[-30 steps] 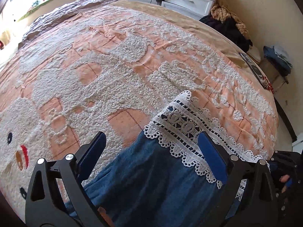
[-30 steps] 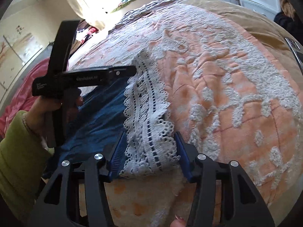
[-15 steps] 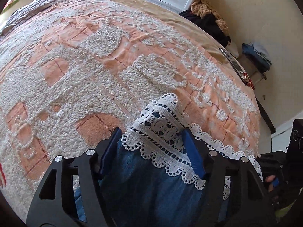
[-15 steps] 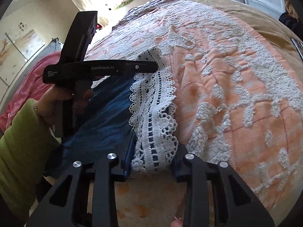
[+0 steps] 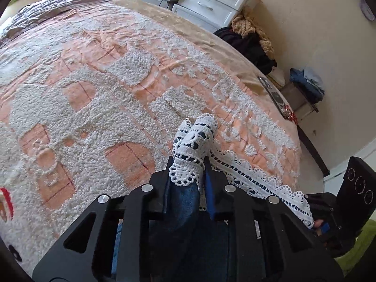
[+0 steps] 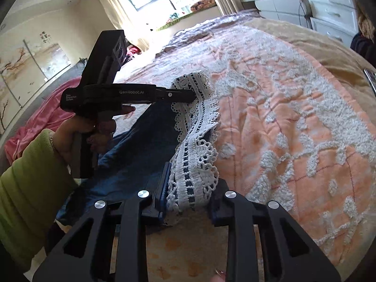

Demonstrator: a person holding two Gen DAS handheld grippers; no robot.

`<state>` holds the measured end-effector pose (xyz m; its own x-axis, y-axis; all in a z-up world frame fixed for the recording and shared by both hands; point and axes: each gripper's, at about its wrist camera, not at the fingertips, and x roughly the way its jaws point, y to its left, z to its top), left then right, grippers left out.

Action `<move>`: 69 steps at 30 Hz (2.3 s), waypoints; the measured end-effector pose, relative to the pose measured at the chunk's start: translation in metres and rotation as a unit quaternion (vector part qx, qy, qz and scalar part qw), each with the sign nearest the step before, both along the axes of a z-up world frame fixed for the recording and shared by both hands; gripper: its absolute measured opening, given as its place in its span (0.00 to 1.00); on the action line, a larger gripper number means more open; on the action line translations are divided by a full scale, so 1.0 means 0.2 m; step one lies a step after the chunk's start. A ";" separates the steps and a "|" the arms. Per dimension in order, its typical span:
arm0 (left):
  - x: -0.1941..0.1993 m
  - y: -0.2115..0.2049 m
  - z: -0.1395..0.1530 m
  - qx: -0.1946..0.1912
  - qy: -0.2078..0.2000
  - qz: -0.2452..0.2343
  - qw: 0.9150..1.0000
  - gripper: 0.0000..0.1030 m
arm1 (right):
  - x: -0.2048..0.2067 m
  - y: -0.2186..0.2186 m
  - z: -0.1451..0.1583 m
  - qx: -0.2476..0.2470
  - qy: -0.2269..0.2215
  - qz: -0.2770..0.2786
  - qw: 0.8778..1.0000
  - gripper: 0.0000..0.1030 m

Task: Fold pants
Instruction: 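Pinch the lace hem with the left gripper while the right gripper grasps the denim leg, then lift the held leg with both grippers and fold it over the pants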

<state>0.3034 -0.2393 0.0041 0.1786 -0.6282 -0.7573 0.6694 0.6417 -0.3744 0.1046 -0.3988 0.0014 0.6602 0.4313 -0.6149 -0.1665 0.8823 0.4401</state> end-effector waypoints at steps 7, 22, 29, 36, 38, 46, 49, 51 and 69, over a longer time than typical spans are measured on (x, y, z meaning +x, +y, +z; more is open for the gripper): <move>-0.10 0.27 0.21 -0.067 -0.023 0.019 0.997 0.15 | -0.12 0.18 0.16 -0.027 -0.100 0.057 0.993 0.24; -0.36 0.98 0.10 -0.072 -0.009 0.113 0.991 0.19 | -0.18 0.88 0.13 -0.061 -0.119 0.246 0.960 0.24; -0.38 1.21 0.01 -0.104 0.043 0.191 0.975 0.46 | -0.24 1.13 0.06 -0.105 -0.115 0.272 0.950 0.24; -0.45 1.40 -0.10 -0.182 0.138 0.241 0.943 0.83 | -0.27 1.29 -0.03 -0.126 -0.102 0.318 0.934 0.40; -0.45 1.43 -0.13 -0.205 0.158 0.252 0.933 0.83 | -0.28 1.27 0.00 -0.105 -0.103 0.325 0.934 0.43; -0.48 1.35 -0.05 -0.248 0.173 0.237 0.923 0.86 | -0.21 0.96 0.15 -0.062 -0.111 0.272 0.954 0.59; -0.47 1.30 -0.04 -0.209 0.154 0.240 0.935 0.86 | -0.05 0.83 0.17 -0.082 -0.080 0.212 0.971 0.60; -0.46 1.30 -0.07 -0.198 0.160 0.247 0.935 0.86 | 0.11 0.78 0.15 -0.083 -0.029 0.194 0.977 0.60; -0.42 1.29 -0.21 -0.169 0.138 0.255 0.942 0.19 | 0.76 0.91 -0.11 -0.003 0.120 0.240 0.963 0.11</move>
